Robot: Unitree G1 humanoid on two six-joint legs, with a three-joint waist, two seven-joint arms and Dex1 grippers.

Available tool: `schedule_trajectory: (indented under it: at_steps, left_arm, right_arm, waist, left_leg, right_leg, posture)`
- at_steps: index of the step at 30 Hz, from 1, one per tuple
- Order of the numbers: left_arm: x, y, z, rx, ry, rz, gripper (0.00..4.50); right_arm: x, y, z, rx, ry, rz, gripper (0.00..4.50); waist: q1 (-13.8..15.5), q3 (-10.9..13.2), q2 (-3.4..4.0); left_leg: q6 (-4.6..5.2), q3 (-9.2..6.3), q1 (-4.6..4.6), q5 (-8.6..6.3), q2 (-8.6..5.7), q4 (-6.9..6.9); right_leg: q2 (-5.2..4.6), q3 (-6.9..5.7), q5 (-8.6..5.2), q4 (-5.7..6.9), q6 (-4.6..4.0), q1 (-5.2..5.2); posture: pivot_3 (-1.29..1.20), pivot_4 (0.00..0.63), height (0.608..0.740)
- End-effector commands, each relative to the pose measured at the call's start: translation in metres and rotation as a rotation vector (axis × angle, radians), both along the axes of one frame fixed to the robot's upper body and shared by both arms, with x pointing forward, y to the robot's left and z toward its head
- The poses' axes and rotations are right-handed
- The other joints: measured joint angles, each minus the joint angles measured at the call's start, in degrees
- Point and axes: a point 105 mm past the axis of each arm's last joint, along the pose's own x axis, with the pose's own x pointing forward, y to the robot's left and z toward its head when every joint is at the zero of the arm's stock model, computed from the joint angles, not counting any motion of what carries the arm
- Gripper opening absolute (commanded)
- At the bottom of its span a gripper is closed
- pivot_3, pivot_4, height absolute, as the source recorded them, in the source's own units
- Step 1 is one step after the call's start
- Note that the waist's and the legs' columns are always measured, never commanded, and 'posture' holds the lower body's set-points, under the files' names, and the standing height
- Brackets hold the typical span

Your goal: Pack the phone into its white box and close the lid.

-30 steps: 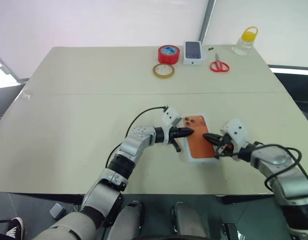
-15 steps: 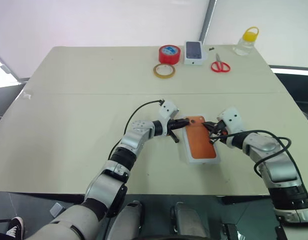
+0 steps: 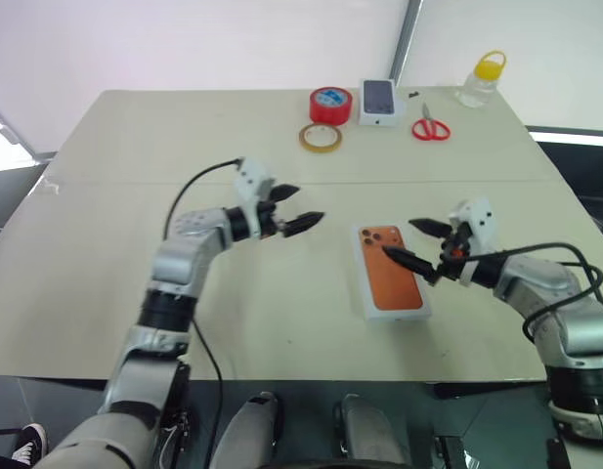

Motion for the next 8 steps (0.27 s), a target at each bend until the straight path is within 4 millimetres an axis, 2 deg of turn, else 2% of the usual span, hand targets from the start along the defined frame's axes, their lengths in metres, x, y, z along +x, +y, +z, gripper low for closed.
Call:
schedule_trajectory:
  at_steps: [1, 4, 8]
  left_arm:
    - [-0.017, 0.025, 0.003, -0.028, -0.005, 0.01, 4.5]
    - [-0.032, 0.051, -0.009, 0.037, -0.002, 0.061, 4.5]
    - [-0.043, 0.069, -0.01, 0.023, 0.026, 0.102, 4.5]
  right_arm:
    - [-0.006, 0.001, 0.013, 0.034, -0.062, 0.05, 4.48]
    - [-0.007, -0.002, 0.012, 0.022, -0.065, 0.057, 4.48]
    - [-0.01, -0.011, 0.01, -0.013, -0.054, 0.072, 4.48]
  waist:
    - [0.0, 0.0, 0.0]
    - [-0.3, 0.0, 0.01]
    - [0.0, 0.0, 0.01]
  left_leg:
    - [0.0, 0.0, 0.0, 0.0, 0.0, 0.02]
    - [0.0, 0.01, 0.0, 0.0, 0.03, -0.01]
    - [0.01, 0.0, 0.0, -0.02, 0.04, -0.02]
  right_leg:
    - [0.0, 0.0, 0.0, 0.0, 0.0, 0.01]
    - [0.0, 0.04, 0.01, 0.01, -0.01, -0.04]
    - [-0.01, 0.02, 0.01, -0.01, -0.03, -0.02]
  posture:
    - [0.0, 0.15, 0.74]
    - [0.0, 0.15, 0.74]
    - [0.0, 0.15, 0.74]
